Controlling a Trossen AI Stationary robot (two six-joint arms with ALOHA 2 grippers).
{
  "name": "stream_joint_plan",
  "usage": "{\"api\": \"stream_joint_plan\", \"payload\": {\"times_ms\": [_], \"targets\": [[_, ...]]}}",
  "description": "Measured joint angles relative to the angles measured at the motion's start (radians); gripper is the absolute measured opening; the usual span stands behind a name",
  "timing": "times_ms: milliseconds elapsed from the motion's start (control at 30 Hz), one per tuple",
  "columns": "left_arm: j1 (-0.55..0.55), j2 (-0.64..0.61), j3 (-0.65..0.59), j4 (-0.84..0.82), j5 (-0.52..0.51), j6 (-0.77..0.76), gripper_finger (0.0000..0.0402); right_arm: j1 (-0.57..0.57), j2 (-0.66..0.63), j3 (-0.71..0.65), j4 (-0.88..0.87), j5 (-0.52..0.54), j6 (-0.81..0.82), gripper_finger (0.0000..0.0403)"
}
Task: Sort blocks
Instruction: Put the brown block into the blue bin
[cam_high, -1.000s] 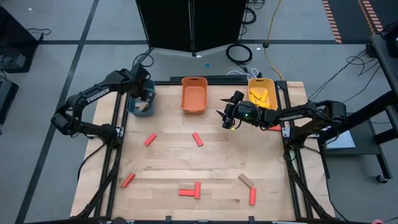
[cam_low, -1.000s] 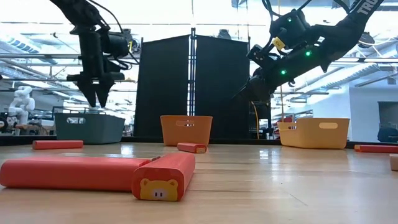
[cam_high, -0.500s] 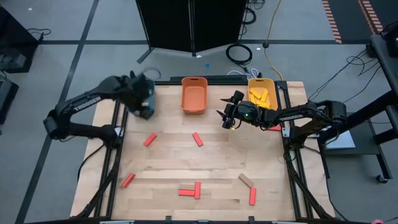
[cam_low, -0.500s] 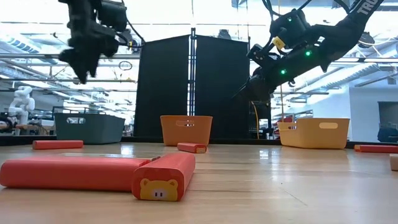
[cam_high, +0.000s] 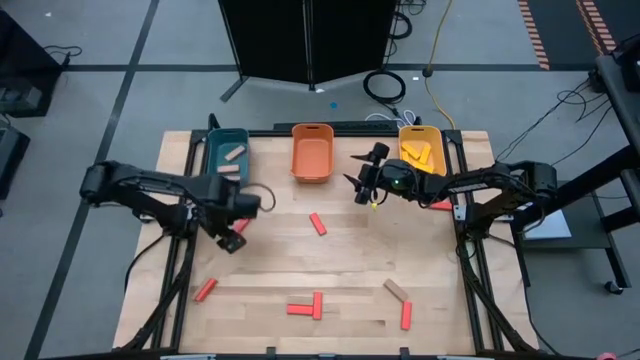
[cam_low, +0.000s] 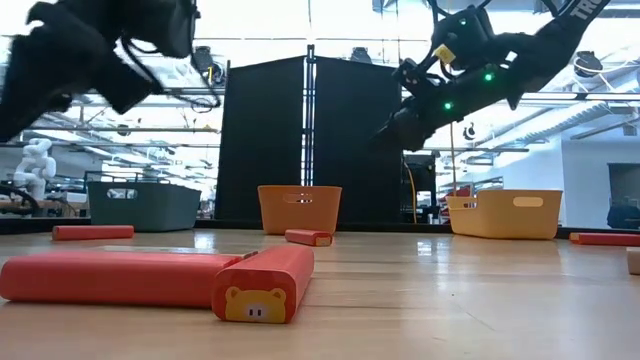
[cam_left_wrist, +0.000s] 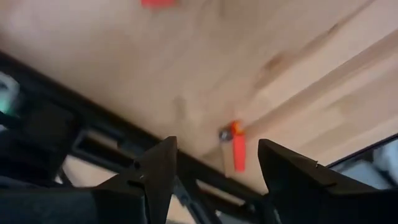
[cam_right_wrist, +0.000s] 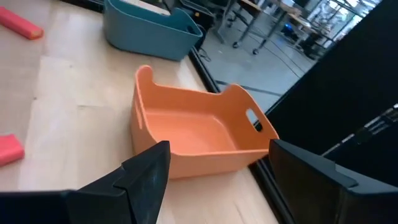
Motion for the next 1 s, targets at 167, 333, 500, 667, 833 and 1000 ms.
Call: {"api": "stream_joint_plan", "payload": {"times_ms": [167,333,500,667,833,1000], "targets": [[-0.104,0.087,-0.06,0.005,0.074,-0.024,0.0221,0.0,0.0,0.019,0.0,-0.044,-0.017,0.0267],[-0.176,0.18,-0.094,0.008,0.151,-0.024,0.0221,0.0,0.0,0.025,0.0,-0.046,-0.026,0.0267],[-0.239,0.252,-0.112,0.092,0.208,-0.035,0.0221,0.0,0.0,0.025,-0.001,-0.046,-0.026,0.0267],[-0.286,0.331,-0.114,0.148,0.221,-0.051,0.0221,0.0,0.0,0.025,-0.018,-0.045,-0.023,0.0267],[-0.316,0.393,-0.114,0.163,0.231,-0.05,0.0221,0.0,0.0,0.025,-0.02,-0.045,-0.022,0.0267],[-0.342,0.415,-0.114,0.195,0.257,-0.071,0.0221,0.0,0.0,0.025,-0.024,-0.045,-0.022,0.0267]]}}
